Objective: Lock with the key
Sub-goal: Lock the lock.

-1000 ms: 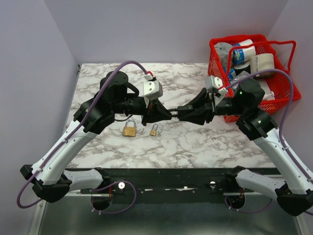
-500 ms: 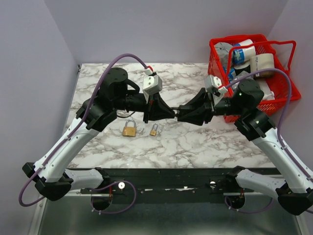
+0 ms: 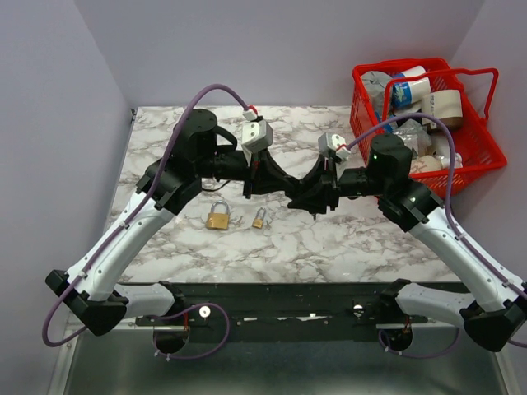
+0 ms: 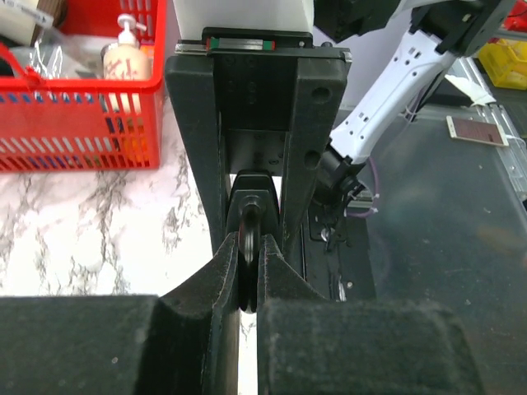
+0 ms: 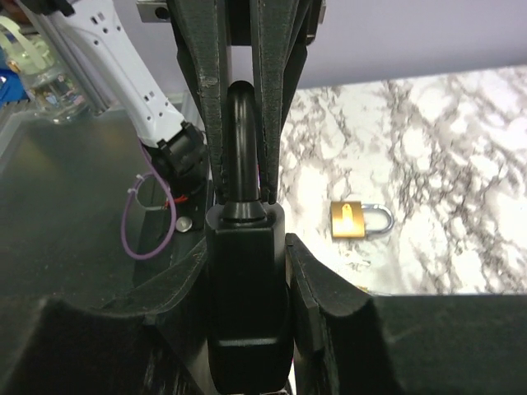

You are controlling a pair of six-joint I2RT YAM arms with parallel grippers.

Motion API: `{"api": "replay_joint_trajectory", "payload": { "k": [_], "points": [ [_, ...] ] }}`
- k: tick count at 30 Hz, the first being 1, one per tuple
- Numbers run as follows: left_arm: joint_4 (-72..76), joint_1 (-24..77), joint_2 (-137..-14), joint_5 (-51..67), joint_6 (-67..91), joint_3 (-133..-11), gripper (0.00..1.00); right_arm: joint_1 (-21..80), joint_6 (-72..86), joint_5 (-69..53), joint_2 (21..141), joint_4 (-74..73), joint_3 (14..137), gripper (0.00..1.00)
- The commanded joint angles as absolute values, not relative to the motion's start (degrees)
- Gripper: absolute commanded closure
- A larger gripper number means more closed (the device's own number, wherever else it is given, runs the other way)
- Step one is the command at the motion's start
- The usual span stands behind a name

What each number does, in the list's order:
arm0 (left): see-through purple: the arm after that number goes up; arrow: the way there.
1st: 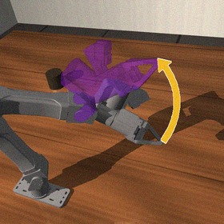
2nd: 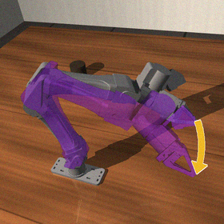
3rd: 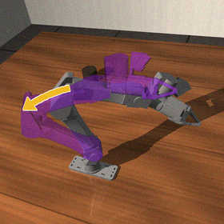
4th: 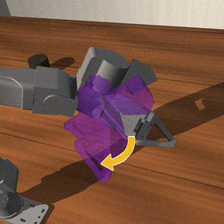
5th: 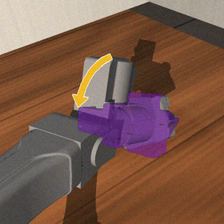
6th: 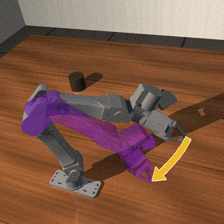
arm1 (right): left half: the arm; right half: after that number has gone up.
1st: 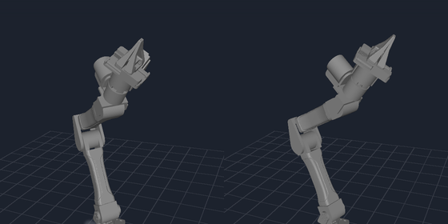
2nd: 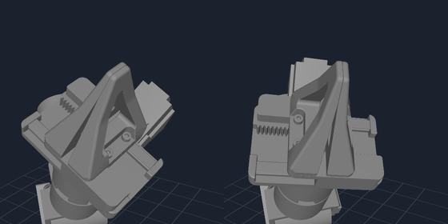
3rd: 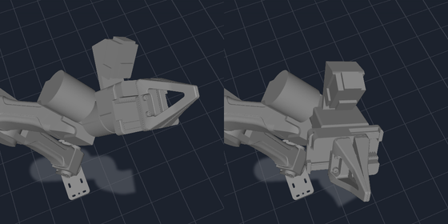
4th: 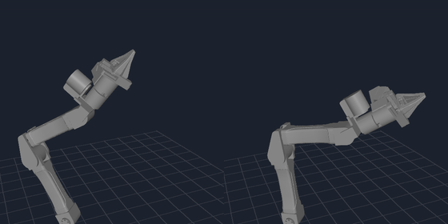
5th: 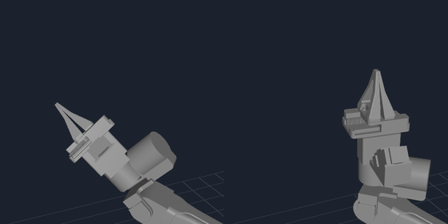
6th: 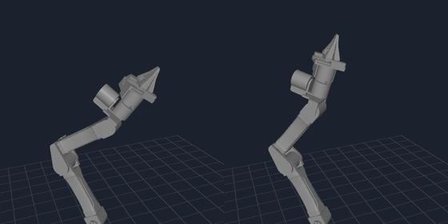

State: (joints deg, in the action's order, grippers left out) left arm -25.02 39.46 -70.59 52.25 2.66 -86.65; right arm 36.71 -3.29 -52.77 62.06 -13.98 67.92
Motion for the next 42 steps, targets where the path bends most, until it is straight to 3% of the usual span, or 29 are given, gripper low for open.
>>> {"api": "replay_joint_trajectory", "payload": {
  "k": [1, 7, 9, 10, 13, 16, 20, 25, 30, 42],
  "points": [
    [-18.54, 39.55, -69.97, 53.44, 0.35, -85.08, 1.00, 38.85, -5.10, -51.42, 62.75, -16.87, 67.76, 0.99],
    [-11.79, 39.46, -68.91, 50.90, 5.87, -82.36, 0.97, 38.67, -1.77, -49.92, 63.81, -15.83, 69.43, 0.99],
    [-7.85, 38.07, -68.47, 49.23, 9.56, -81.39, 0.82, 37.88, 1.99, -50.01, 64.07, -14.25, 69.35, 0.99],
    [-5.91, 37.01, -68.29, 49.22, 11.93, -81.04, 0.67, 37.36, 3.41, -50.53, 64.07, -12.15, 69.26, 0.99],
    [1.39, 32.27, -68.20, 50.01, 21.60, -79.37, 0.50, 34.12, 9.56, -51.41, 64.51, -8.27, 68.73, 0.99],
    [10.96, 27.52, -67.50, 50.89, 32.14, -75.95, 0.40, 31.13, 17.82, -52.64, 65.30, -3.09, 67.68, 0.99],
    [20.73, 24.35, -65.83, 48.45, 40.77, -70.42, 0.33, 29.01, 27.92, -52.56, 65.57, 3.59, 65.66, 0.99],
    [33.56, 24.34, -66.18, 44.04, 55.42, -62.76, 0.34, 28.83, 37.69, -52.29, 65.83, 17.48, 62.32, 0.99],
    [36.29, 26.36, -67.67, 42.80, 57.30, -61.52, 0.37, 28.92, 43.24, -51.59, 67.15, 21.97, 61.88, 0.99],
    [37.61, 30.67, -72.59, 41.05, 60.99, -64.33, 0.57, 29.71, 45.36, -52.82, 68.47, 26.02, 62.14, 0.99]
  ]
}}
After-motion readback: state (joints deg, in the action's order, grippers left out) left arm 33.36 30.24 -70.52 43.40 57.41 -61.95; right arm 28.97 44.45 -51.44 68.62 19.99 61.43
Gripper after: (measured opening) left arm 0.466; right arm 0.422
